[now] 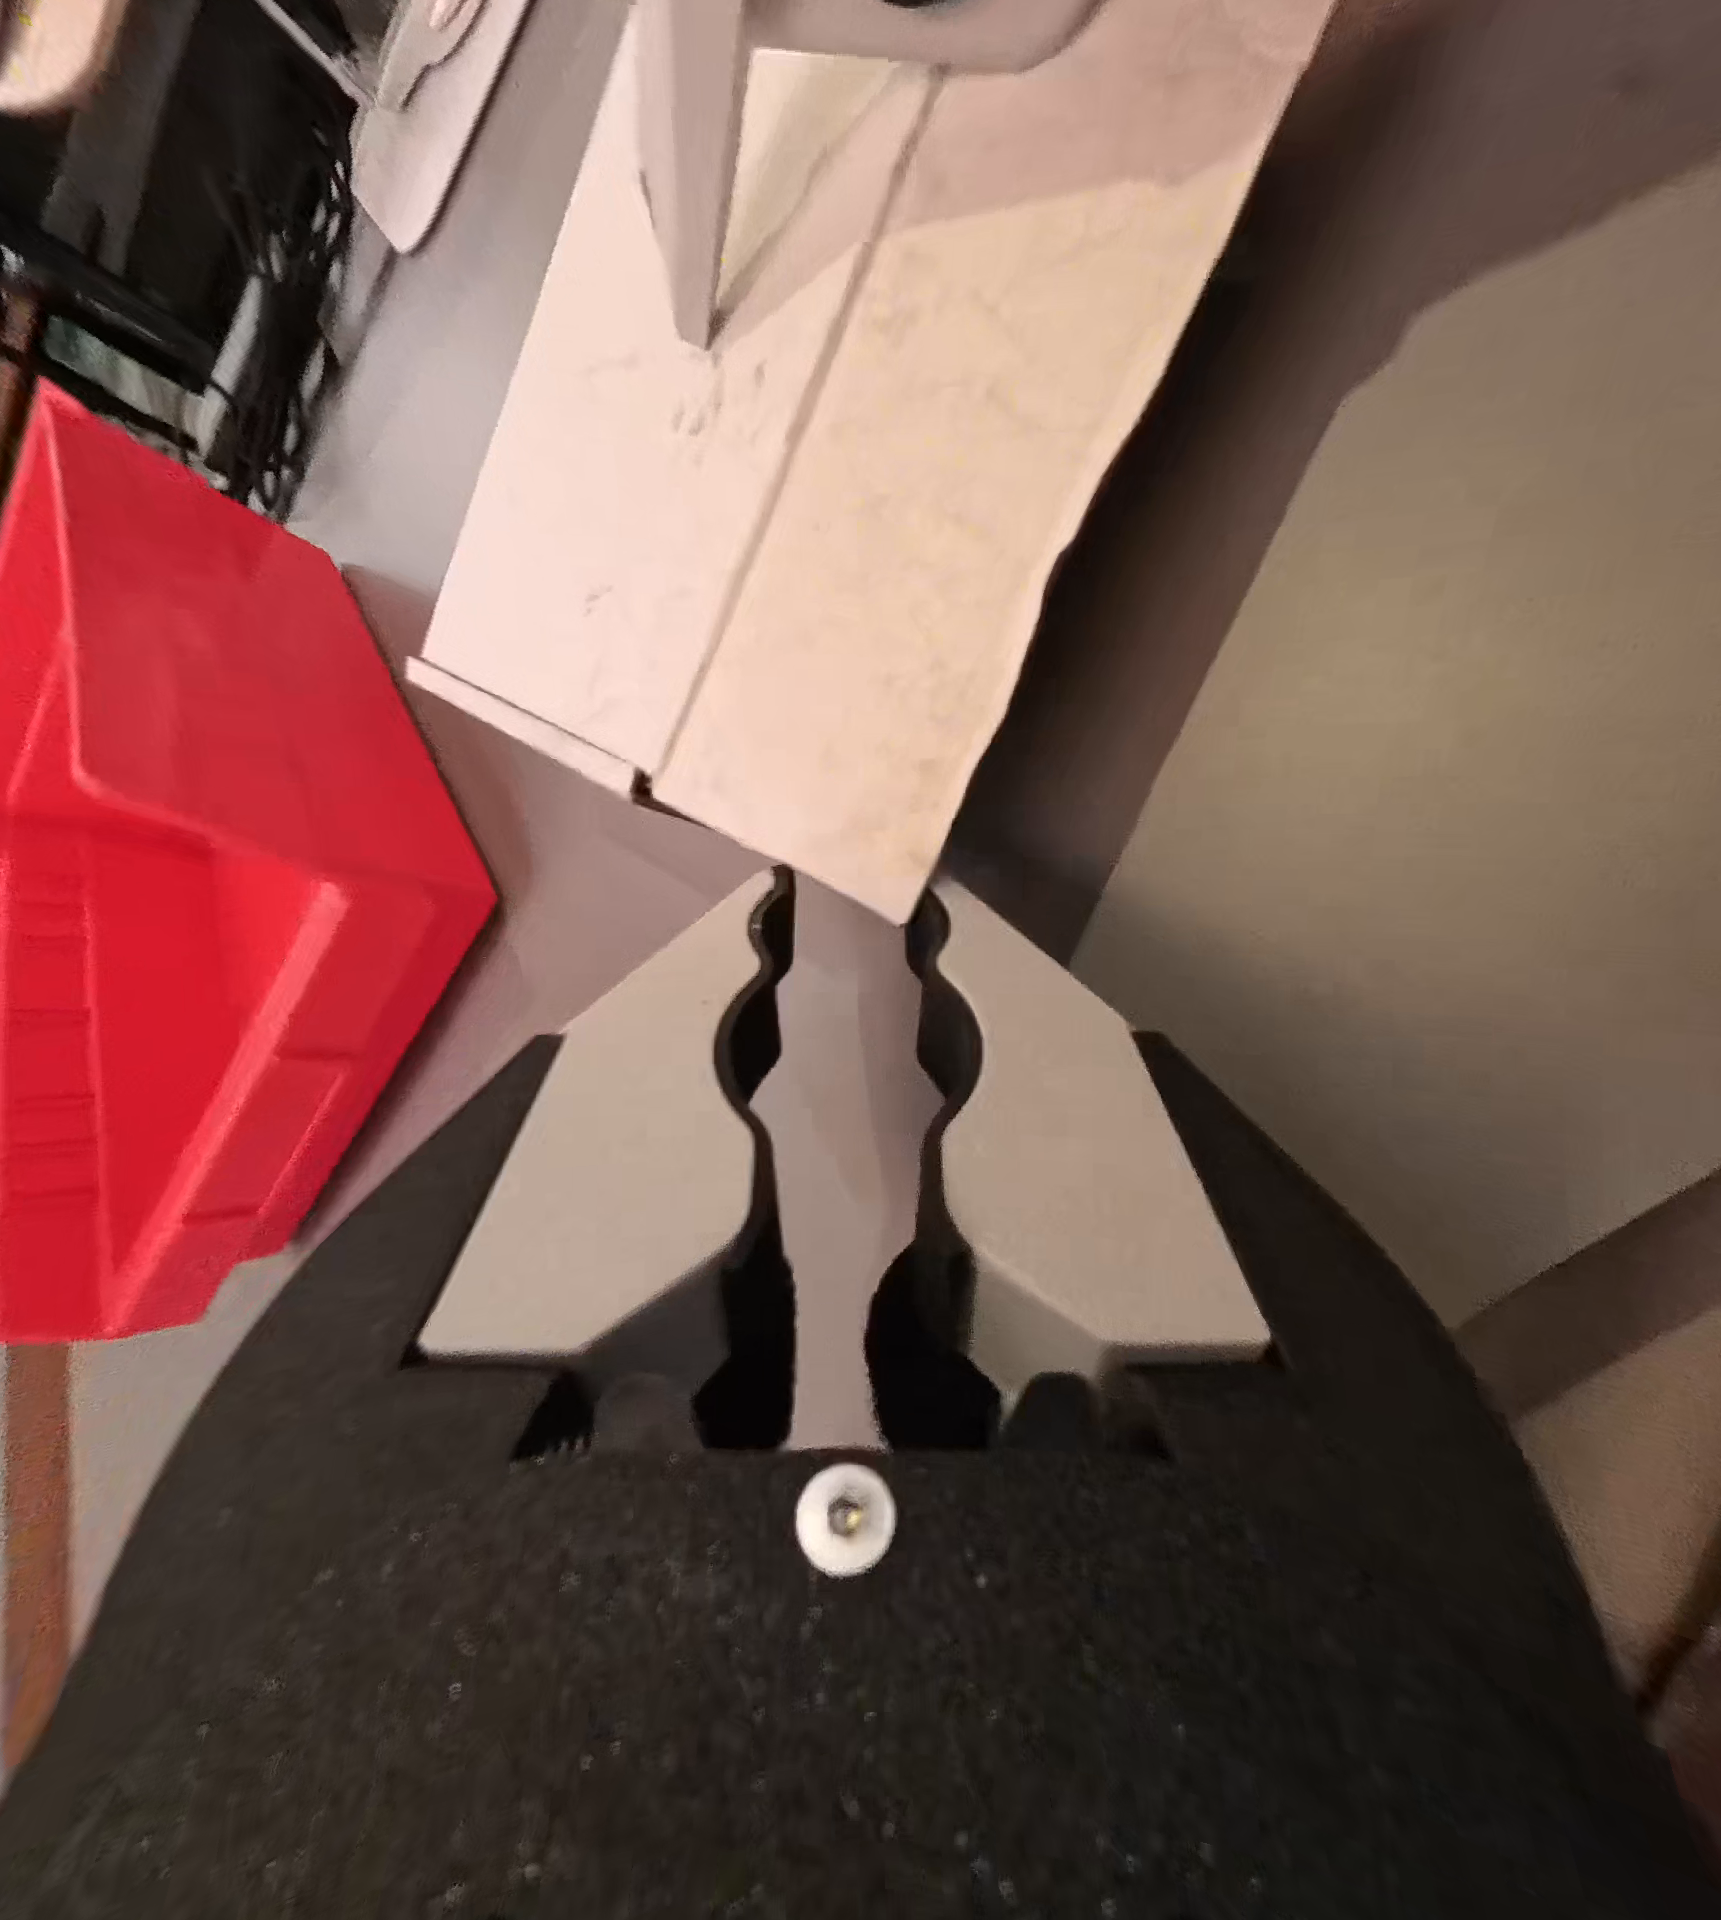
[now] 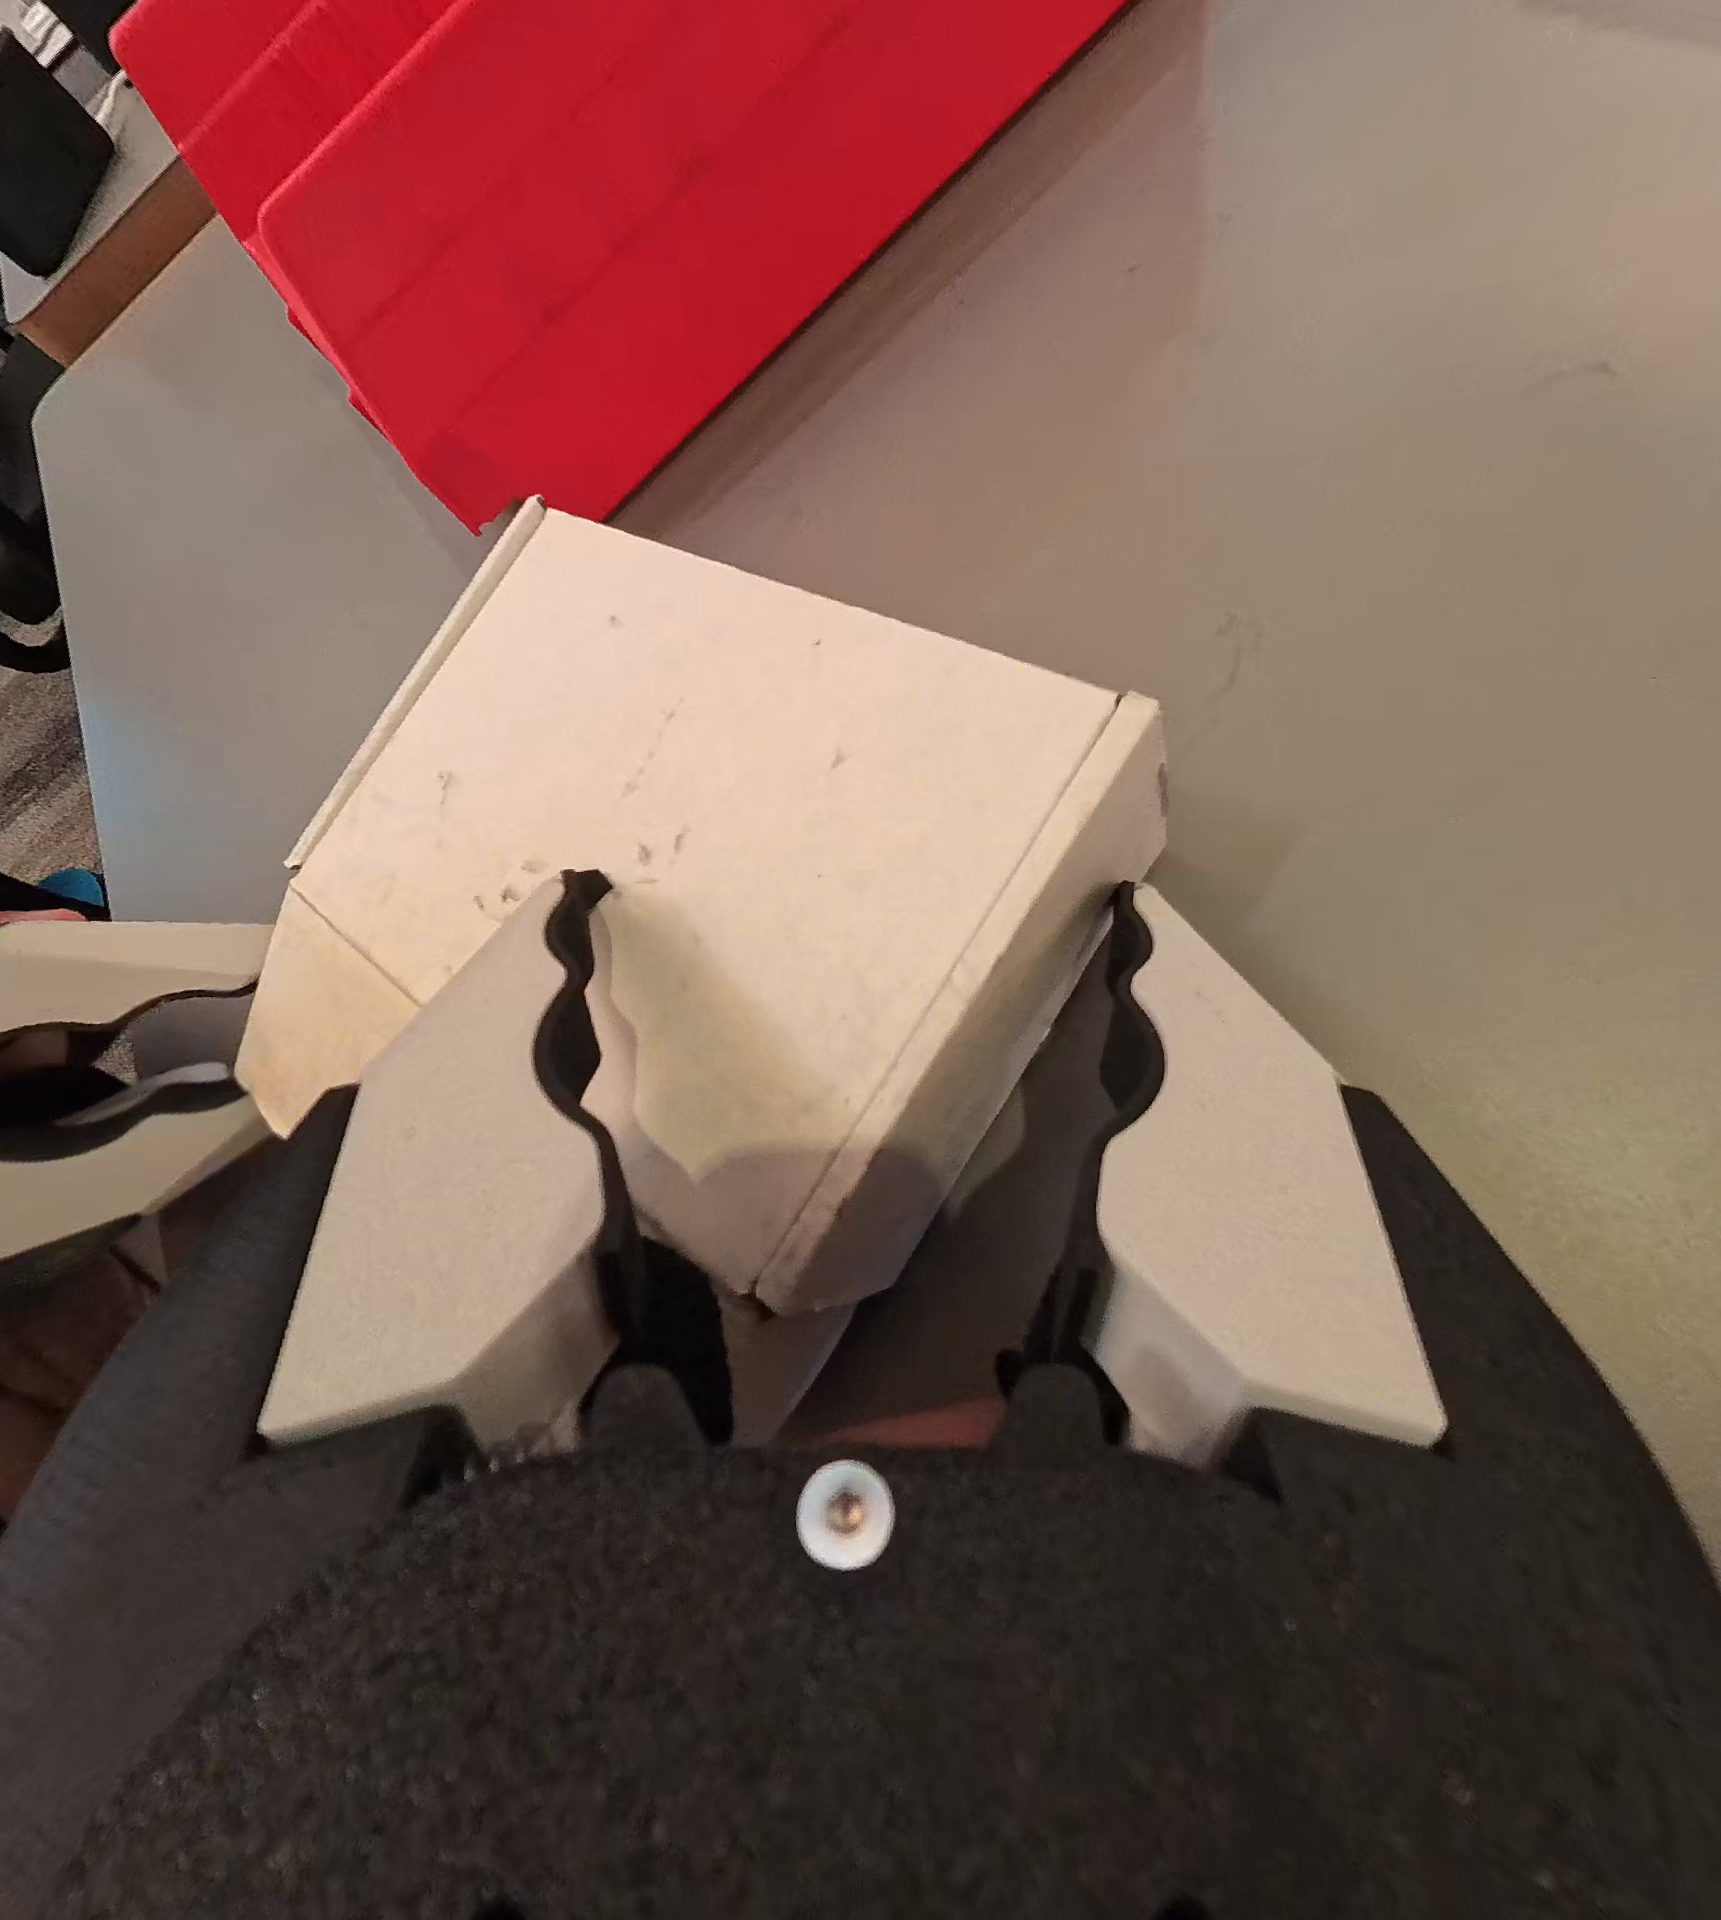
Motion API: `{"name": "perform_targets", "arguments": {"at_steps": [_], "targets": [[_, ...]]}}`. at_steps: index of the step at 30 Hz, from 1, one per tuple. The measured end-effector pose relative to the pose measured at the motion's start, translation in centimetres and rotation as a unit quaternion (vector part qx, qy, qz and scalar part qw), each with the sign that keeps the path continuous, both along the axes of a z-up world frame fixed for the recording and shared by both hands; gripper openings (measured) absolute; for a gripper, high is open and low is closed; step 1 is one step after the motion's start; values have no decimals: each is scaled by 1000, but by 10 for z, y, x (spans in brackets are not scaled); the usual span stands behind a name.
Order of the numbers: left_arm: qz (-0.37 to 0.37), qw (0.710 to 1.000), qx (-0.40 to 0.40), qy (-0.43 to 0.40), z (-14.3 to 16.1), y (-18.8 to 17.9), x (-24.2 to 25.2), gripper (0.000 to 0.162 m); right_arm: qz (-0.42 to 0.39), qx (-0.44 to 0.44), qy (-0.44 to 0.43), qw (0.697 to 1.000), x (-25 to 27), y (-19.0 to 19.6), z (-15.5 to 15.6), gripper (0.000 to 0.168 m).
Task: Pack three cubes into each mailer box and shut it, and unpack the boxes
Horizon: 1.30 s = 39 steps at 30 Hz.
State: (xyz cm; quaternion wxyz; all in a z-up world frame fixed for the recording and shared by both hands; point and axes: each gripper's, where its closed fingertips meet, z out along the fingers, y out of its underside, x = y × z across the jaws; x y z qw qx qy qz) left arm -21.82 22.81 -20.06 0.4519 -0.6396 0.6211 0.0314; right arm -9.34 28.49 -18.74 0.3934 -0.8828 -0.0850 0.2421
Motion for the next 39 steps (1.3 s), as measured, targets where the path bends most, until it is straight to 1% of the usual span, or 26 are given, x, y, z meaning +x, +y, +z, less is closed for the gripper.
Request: {"name": "perform_targets", "arguments": {"at_steps": [3,10,19,22,23,25,27,29,30,31,32,34,36,37,38,39], "targets": [[12,999,-36,-14,1,-2,-1,16,-5,1,-2,1000,-1,0,0,98],[7,999,-32,-5,0,-3,-1,15,-3,3,-2,1000,-2,1,1,98],[-2,1000,-23,14,-9,3,-1,16,-4,6,-1,1000,-2,1,0,98],[-15,1000,-16,17,-9,3,-2,18,-4,6,0,1000,-2,1,1,98],[-19,1000,-14,18,-8,3,-4,21,-3,5,1,1000,-3,1,0,98],[-31,999,-19,17,-4,2,-11,33,-3,2,9,1000,-3,2,0,99],[-33,998,-44,9,-3,4,-22,39,7,3,14,1000,-4,1,2,99],[-20,994,-106,-18,-6,7,-33,41,27,19,17,999,-3,0,8,99],[-14,988,-151,-38,-6,8,-35,51,32,30,20,999,-1,-1,15,101],[-10,978,-199,-67,-3,9,-33,64,44,46,23,998,-1,-4,23,103],[-14,963,-248,-102,4,8,-27,68,62,60,18,996,0,-9,29,103],[-51,927,-327,-174,25,6,-12,82,112,66,-23,991,-1,-26,30,104],[-85,904,-367,-200,37,10,0,95,173,54,-60,982,-7,-48,22,105],[-91,903,-374,-191,35,14,4,104,189,46,-85,977,-7,-55,16,106],[-93,908,-371,-173,29,20,7,110,197,38,-114,973,-4,-58,8,106],[-95,915,-361,-152,21,25,8,109,194,32,-140,970,1,-57,2,106]]}}
